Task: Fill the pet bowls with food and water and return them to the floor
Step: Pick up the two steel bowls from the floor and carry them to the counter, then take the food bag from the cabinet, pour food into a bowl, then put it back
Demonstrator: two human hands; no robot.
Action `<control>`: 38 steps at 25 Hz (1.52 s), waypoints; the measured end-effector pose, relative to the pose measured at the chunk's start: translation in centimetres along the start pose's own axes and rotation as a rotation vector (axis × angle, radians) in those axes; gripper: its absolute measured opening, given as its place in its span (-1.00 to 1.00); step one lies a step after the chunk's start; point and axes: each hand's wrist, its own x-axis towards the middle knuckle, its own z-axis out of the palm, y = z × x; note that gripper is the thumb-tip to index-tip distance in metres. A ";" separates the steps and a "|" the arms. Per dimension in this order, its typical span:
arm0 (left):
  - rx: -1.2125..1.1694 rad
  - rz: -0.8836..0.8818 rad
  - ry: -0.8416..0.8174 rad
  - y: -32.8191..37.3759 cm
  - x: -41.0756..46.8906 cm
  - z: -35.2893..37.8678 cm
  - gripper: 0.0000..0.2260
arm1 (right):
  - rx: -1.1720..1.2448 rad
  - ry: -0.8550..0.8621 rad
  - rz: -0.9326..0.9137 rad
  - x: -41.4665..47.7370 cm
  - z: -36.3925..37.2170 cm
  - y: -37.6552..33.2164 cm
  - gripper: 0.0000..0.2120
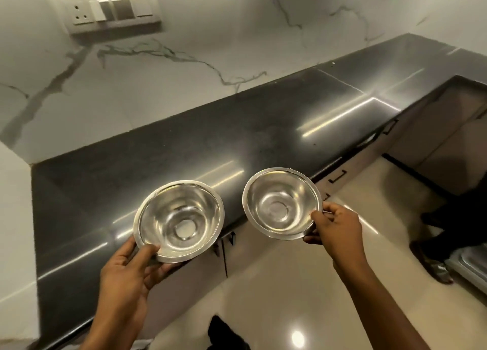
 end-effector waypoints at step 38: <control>0.104 -0.106 0.850 -2.8 13.2 10.8 -0.20 | -0.441 -0.539 -0.209 28.1 14.3 -4.9 -0.51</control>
